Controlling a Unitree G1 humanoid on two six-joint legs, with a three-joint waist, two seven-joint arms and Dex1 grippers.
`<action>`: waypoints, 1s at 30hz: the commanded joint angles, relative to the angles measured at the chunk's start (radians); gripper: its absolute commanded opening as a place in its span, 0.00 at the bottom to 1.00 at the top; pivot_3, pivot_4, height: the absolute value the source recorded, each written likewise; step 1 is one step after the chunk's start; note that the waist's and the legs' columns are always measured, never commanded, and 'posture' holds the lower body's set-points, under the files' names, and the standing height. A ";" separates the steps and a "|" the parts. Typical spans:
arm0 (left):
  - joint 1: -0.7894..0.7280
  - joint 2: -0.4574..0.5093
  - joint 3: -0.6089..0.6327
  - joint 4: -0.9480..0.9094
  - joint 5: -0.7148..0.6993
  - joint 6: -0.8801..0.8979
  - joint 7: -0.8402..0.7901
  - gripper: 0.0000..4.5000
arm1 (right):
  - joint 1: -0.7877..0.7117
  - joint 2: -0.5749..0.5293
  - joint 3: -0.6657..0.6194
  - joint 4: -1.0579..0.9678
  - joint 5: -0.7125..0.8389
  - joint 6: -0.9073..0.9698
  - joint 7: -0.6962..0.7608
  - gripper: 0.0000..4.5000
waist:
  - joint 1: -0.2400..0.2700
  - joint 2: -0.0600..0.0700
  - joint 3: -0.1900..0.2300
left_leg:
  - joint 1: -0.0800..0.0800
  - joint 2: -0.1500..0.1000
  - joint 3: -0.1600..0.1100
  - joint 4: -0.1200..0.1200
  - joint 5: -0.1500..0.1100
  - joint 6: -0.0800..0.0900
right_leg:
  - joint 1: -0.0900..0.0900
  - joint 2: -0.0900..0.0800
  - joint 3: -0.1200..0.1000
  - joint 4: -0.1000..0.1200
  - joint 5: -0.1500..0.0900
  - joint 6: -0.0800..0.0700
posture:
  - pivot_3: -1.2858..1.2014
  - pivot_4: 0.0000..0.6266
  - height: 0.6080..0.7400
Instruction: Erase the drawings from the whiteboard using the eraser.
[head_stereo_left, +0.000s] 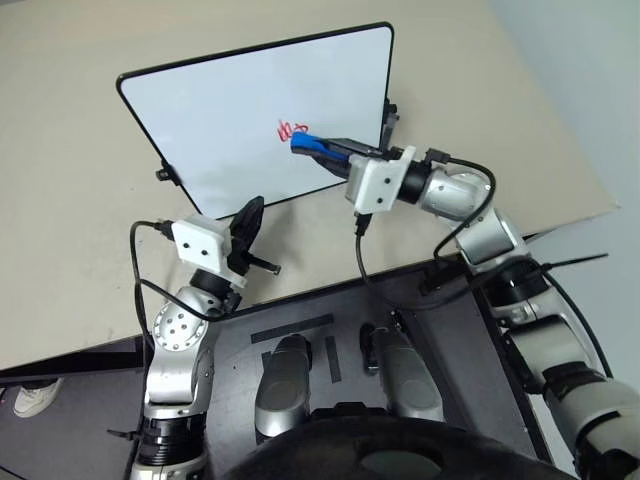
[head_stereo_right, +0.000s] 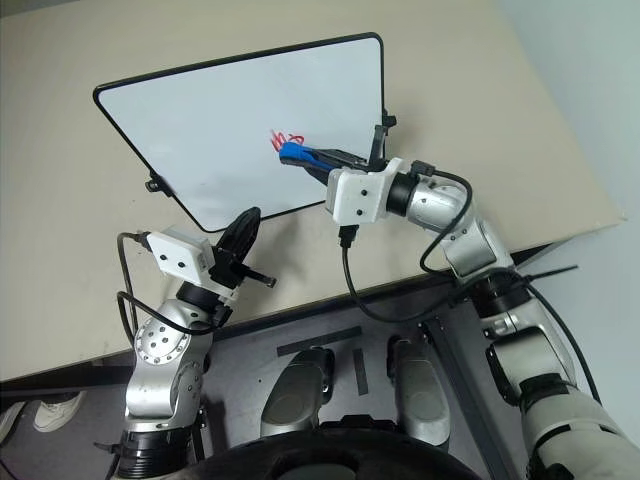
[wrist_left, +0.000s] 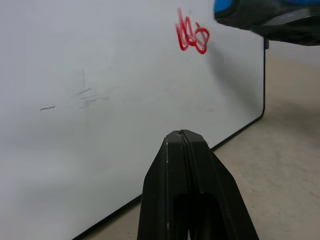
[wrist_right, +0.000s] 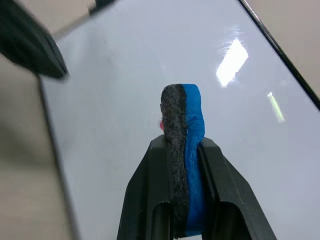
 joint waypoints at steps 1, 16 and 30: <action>-0.009 -0.004 -0.006 -0.010 0.012 -0.026 0.002 0.00 | -0.090 -0.009 0.028 0.129 -0.170 -0.127 -0.190 0.05 | 0.000 0.000 0.000 | 0.000 0.000 0.000 0.000 0.000 0.000 | -0.001 0.000 0.000 0.000 0.000 0.000 | 0.52 0.24 1.00; -0.013 -0.015 -0.001 -0.004 0.019 -0.038 0.008 0.00 | -0.162 0.029 0.098 0.339 -0.302 -0.227 -0.339 0.05 | -0.003 0.000 0.000 | -0.001 0.000 0.000 -0.001 -0.001 0.000 | -0.003 0.001 0.000 0.000 0.004 -0.001 | 0.52 0.24 1.00; -0.024 -0.016 -0.004 0.004 0.018 -0.039 0.000 0.00 | -0.196 0.009 0.044 0.266 -0.332 -0.202 -0.515 0.05 | -0.004 0.000 0.000 | -0.002 0.000 0.000 -0.001 -0.001 0.000 | -0.005 0.001 0.000 -0.001 0.004 -0.001 | 0.52 0.24 1.00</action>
